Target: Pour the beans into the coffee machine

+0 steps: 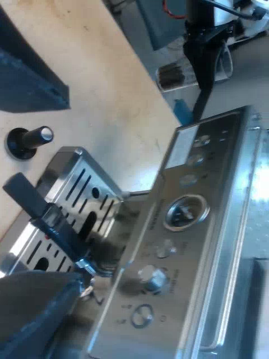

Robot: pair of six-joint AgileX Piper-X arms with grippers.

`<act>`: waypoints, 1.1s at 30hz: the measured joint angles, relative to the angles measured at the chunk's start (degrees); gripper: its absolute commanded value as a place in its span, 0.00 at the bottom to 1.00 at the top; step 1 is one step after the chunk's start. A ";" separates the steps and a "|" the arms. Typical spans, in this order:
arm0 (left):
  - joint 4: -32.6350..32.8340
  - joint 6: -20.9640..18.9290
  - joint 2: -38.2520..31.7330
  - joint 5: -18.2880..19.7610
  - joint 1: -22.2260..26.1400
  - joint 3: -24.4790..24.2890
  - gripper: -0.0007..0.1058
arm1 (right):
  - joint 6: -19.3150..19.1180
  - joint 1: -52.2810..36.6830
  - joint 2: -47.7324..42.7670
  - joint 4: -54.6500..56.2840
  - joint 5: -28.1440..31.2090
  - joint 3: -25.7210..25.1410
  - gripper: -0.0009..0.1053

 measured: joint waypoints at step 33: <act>16.63 5.68 -1.35 -3.60 -10.49 -27.65 0.30 | 0.00 0.00 12.59 3.30 9.74 -18.53 0.59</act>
